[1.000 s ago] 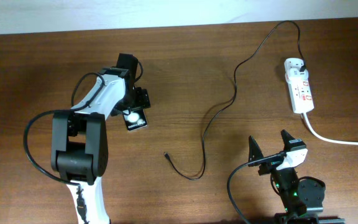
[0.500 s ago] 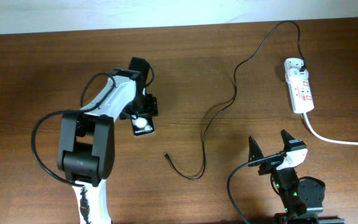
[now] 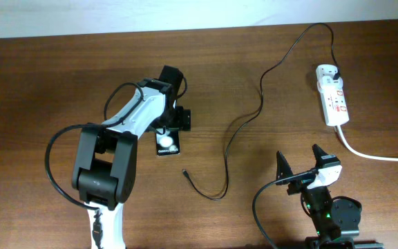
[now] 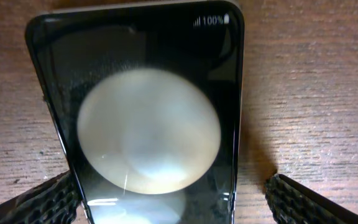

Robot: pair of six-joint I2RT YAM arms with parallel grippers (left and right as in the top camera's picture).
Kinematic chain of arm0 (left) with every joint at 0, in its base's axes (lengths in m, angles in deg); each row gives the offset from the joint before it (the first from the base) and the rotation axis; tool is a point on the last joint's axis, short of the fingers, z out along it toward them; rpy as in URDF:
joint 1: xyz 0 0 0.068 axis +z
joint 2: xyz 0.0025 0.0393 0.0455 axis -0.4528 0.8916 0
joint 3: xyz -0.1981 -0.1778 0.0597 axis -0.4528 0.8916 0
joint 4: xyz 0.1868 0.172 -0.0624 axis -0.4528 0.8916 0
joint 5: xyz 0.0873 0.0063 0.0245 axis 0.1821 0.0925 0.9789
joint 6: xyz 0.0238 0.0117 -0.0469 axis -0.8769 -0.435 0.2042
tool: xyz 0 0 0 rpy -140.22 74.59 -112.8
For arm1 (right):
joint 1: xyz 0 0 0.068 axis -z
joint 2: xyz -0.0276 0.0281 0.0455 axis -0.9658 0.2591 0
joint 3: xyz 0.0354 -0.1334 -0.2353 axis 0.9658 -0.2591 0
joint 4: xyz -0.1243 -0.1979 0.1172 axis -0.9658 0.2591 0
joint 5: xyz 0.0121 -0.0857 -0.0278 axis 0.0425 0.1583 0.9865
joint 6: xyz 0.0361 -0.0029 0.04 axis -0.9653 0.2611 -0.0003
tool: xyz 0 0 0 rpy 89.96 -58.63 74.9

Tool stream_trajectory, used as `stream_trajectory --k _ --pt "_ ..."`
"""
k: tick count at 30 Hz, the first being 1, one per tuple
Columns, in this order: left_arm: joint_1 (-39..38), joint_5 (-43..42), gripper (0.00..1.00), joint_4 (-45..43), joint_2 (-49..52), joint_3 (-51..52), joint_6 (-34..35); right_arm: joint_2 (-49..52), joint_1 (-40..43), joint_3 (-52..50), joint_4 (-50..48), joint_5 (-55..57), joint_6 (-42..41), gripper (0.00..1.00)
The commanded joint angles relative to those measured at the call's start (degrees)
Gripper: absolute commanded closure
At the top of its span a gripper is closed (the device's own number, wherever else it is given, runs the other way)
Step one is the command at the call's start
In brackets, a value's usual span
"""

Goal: Plug charger to phone and switch on socket
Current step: 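Align the left gripper along the phone's long edges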

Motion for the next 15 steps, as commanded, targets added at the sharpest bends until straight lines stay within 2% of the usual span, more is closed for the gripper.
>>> stream_trajectory --k 1,15 --pt "0.5 2.6 0.01 -1.2 2.9 1.0 2.3 -0.2 -0.4 -0.3 0.4 0.2 0.0 0.01" --pt "1.0 2.3 0.01 -1.8 2.9 1.0 2.4 -0.2 -0.4 -0.3 0.4 0.2 0.0 0.01"
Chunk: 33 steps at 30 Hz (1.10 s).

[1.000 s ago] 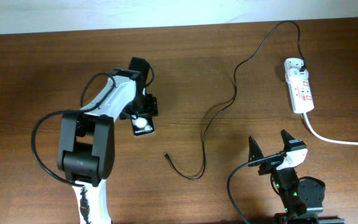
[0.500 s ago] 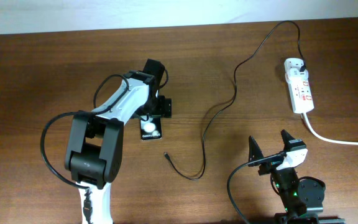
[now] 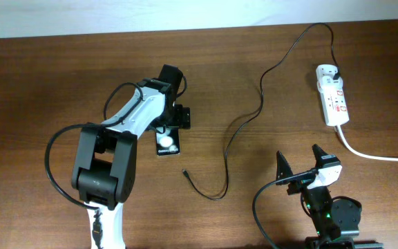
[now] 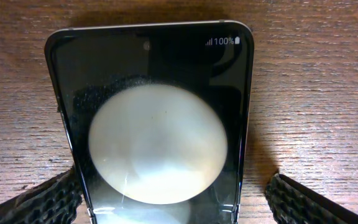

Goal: Plug charger to phone and switch on socket
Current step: 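Align the left gripper along the phone's long edges, then close the left gripper on the phone and lift it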

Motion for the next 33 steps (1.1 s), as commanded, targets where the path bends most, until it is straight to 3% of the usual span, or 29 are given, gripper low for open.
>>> stream_trajectory --k 1,33 --pt "0.7 1.0 0.01 -0.5 2.9 1.0 1.8 -0.2 -0.4 -0.3 0.4 0.2 0.0 0.01" --pt "0.7 0.4 0.01 -0.3 2.9 1.0 2.2 -0.2 -0.4 -0.3 0.4 0.2 0.0 0.01"
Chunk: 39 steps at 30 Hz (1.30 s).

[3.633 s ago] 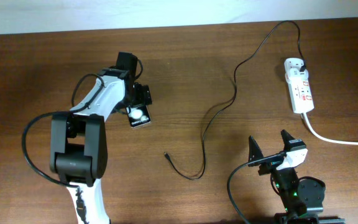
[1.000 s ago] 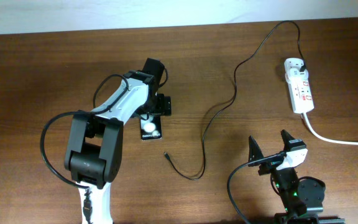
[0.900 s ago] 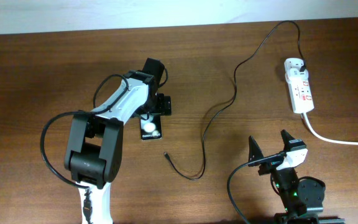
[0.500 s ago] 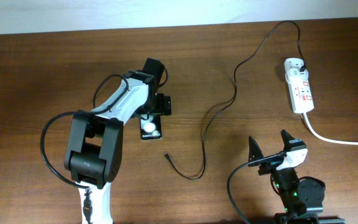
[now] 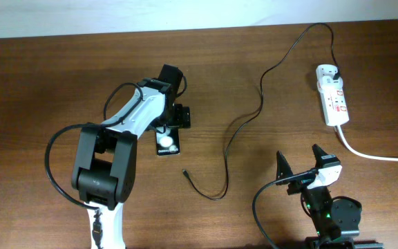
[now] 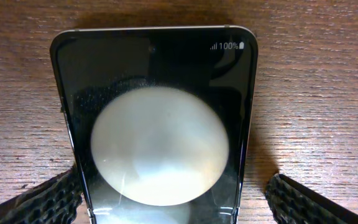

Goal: Plug charger to phone and switch on socket
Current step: 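Close the left gripper on the phone and lift it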

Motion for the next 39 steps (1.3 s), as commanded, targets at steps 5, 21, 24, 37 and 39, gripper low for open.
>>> stream_trajectory --k 5,21,24,37,39 --pt "0.7 0.0 0.01 -0.3 2.9 0.6 0.9 -0.2 -0.4 -0.3 0.4 0.2 0.0 0.01" --pt "4.1 -4.2 0.01 4.9 -1.1 -1.9 -1.1 -0.2 -0.4 -0.3 0.4 0.2 0.0 0.01" --pt "3.6 -4.4 0.01 2.1 -1.1 1.1 -1.0 -0.2 -0.4 -0.3 0.4 0.2 0.0 0.01" --pt "1.4 -6.9 0.12 0.5 -1.1 5.9 0.1 -0.2 -0.4 -0.3 0.4 0.2 0.0 0.01" --pt "1.4 -6.6 0.15 -0.2 -1.1 5.9 0.0 -0.2 -0.4 -0.3 0.4 0.2 0.0 0.01"
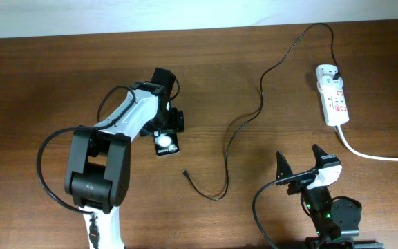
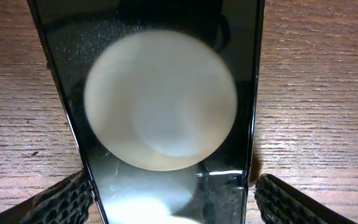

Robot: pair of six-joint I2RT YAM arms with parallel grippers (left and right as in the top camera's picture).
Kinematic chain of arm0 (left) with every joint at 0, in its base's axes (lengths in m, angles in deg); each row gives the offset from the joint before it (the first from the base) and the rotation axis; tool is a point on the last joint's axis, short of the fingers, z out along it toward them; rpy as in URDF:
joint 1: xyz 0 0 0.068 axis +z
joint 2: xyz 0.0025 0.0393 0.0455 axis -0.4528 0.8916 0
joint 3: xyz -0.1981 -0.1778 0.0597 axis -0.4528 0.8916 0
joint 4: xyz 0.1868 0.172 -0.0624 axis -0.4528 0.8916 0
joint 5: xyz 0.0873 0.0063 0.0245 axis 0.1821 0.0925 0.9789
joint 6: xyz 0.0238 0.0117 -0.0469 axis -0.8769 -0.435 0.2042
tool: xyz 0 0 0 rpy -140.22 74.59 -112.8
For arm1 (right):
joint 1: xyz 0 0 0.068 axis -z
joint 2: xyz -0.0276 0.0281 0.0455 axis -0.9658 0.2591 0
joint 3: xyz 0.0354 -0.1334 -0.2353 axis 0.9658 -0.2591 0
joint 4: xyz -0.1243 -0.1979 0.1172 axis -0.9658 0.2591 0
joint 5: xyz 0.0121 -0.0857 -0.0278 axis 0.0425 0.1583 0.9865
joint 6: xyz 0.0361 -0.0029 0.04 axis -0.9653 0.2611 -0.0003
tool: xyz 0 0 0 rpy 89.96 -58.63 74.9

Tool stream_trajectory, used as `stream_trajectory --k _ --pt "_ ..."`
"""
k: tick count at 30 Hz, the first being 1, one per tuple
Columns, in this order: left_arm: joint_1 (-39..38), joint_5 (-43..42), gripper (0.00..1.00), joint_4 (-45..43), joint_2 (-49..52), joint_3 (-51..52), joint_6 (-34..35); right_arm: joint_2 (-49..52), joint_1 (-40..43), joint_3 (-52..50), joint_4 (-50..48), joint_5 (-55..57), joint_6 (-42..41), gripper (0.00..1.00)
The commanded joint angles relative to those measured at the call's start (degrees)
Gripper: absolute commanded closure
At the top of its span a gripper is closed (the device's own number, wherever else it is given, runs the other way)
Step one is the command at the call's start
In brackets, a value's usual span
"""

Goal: Plug charger to phone and switch on socket
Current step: 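Close the left gripper on the phone and lift it, then tilt the phone upright with the left gripper, bottom edge down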

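Note:
The black phone lies on the wooden table, a pale round reflection on its screen. My left gripper straddles it. In the left wrist view the phone fills the frame, its top edge out of view. The left finger touches its side and the right finger stands a thin gap off. The black charger cable runs from the white socket strip to its loose plug end, below and right of the phone. My right gripper stands open, empty, at the front right.
The socket strip's white lead runs off the right edge of the table. The cable loops across the table's middle between the phone and the strip. A pale wall borders the table's far edge.
My left gripper's fingers have drawn in close to the phone's sides. The phone now reaches beyond the top of the wrist view. The left arm has shifted slightly left. The right arm, cable and strip are unchanged.
My left gripper hung open over the phone, fingers wide of its sides, at all three earlier moments, with the phone's top edge showing a little lower in the wrist view each time. Now the fingers sit close against the phone. The right arm stayed parked throughout.

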Motion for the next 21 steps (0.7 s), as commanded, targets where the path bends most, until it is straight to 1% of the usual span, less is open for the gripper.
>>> stream_trajectory --k 1,5,7,8,9,10,11,12,14,15,16,17,18,19,20,21 --pt "-0.4 -2.2 0.23 -1.0 1.4 2.1 0.1 -0.2 -0.4 -0.3 0.4 0.1 0.0 0.01" --pt "-1.6 -2.1 0.25 -1.9 1.4 2.1 -2.5 -0.2 -0.4 -0.3 0.4 0.1 0.0 0.01" --pt "-3.3 -1.9 0.22 -2.6 1.4 2.1 -6.5 -0.2 -0.4 -0.3 0.4 0.1 0.0 0.01" --pt "-3.7 0.5 0.21 -2.5 1.4 2.1 -6.6 -0.2 -0.4 -0.3 0.4 0.1 0.0 0.01" --pt "-3.8 2.2 0.11 -2.4 1.4 2.1 -6.6 -0.2 -0.4 -0.3 0.4 0.1 0.0 0.01" --pt "-3.8 2.1 0.04 -2.3 1.4 2.1 -6.4 -0.2 -0.4 -0.3 0.4 0.1 0.0 0.01" --pt "-3.8 2.2 0.01 -2.1 1.4 2.1 -5.0 -0.2 -0.4 -0.3 0.4 0.1 0.0 0.01" --pt "-3.8 2.2 0.00 -1.8 1.4 2.1 -3.6 -0.2 -0.4 -0.3 0.4 0.1 0.0 0.01" --pt "-3.8 2.2 0.01 -1.5 1.4 2.1 -2.2 -0.2 -0.4 -0.3 0.4 0.1 0.0 0.01" --pt "-3.8 2.2 0.03 -1.5 1.4 2.1 -2.2 -0.2 -0.4 -0.3 0.4 0.1 0.0 0.01" --pt "-3.8 2.2 0.11 -1.5 1.4 2.1 -2.2 -0.2 -0.4 -0.3 0.4 0.1 0.0 0.01" --pt "-3.8 2.2 0.16 -1.5 1.4 2.1 -1.8 -0.2 -0.4 -0.3 0.4 0.1 0.0 0.01" --pt "-3.8 2.4 0.16 -1.5 1.4 2.1 -0.7 -0.2 -0.4 -0.3 0.4 0.1 0.0 0.01" --pt "-3.8 2.4 0.15 -1.5 1.4 2.1 -0.4 -0.2 -0.4 -0.3 0.4 0.1 0.0 0.01" --pt "-3.8 2.3 0.04 -1.7 1.4 2.1 -0.4 -0.2 -0.4 -0.3 0.4 0.1 0.0 0.01" --pt "-3.8 2.3 0.01 -2.3 1.4 2.1 -0.5 -0.2 -0.4 -0.3 0.4 0.1 0.0 0.01"
